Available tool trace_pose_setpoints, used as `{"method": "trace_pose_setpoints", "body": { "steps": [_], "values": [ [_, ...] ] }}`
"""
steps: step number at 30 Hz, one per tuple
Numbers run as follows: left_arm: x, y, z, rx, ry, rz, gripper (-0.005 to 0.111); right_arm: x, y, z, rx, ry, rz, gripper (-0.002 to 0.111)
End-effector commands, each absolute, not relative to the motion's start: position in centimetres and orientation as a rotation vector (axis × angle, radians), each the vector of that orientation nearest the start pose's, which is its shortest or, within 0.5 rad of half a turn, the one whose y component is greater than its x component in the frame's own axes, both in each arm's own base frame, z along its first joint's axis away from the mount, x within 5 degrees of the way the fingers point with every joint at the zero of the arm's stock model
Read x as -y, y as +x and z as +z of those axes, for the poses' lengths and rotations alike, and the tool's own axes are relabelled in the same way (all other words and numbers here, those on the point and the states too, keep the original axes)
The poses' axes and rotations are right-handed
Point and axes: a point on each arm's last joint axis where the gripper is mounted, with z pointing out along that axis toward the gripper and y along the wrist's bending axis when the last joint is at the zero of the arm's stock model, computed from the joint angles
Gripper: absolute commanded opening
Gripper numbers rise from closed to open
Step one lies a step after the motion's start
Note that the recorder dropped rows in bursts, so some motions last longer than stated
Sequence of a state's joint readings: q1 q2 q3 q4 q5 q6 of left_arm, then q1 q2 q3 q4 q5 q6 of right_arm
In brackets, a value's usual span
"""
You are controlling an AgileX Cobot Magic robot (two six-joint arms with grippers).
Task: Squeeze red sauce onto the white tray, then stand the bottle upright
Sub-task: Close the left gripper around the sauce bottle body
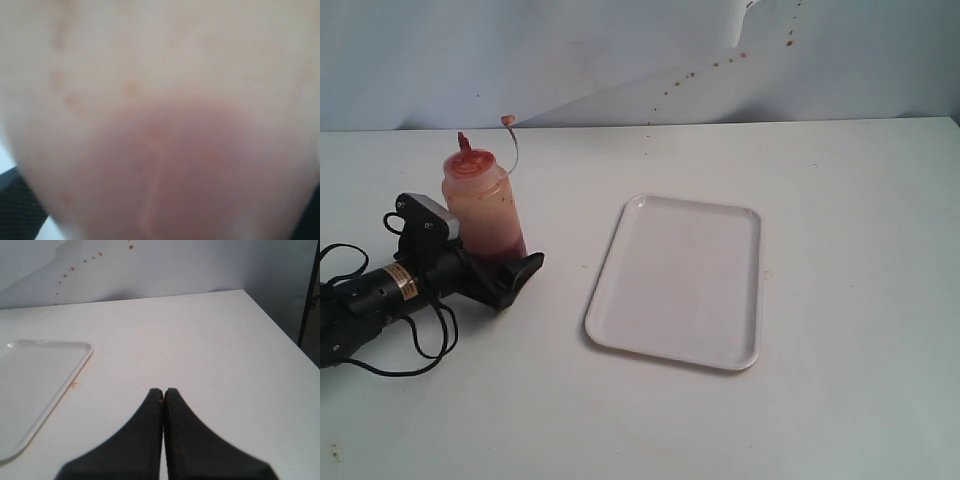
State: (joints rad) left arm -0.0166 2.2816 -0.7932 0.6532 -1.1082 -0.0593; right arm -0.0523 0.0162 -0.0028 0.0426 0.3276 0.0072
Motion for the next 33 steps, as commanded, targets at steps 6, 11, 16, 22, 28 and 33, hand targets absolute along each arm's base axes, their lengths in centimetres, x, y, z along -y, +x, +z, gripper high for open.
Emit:
{"method": "trace_pose_setpoints", "body": {
  "steps": [6,11,16,22,28,33],
  "values": [
    [5.83,34.77,4.11,-1.787,0.636,-0.417,0.103,0.19,5.51,18.27,-1.827,0.089,0.007,0.000],
    [5.83,34.77,4.11,-1.787,0.635,-0.416,0.103,0.19,5.51,18.27,-1.827,0.089,0.007,0.000],
    [5.80,34.79,4.09,-1.790,0.633,-0.414,0.077,0.19,5.51,18.27,-1.827,0.089,0.007,0.000],
    [5.79,34.78,4.05,-1.794,0.634,-0.413,0.018,0.19,5.51,18.27,-1.827,0.089,0.007,0.000],
    [5.79,34.78,4.05,-1.793,0.637,-0.411,0.001,0.19,5.51,18.27,-1.827,0.089,0.007,0.000],
    [5.79,34.78,4.05,-1.793,0.637,-0.411,0.001,0.19,5.51,18.27,-1.827,0.089,0.007,0.000]
  ]
}}
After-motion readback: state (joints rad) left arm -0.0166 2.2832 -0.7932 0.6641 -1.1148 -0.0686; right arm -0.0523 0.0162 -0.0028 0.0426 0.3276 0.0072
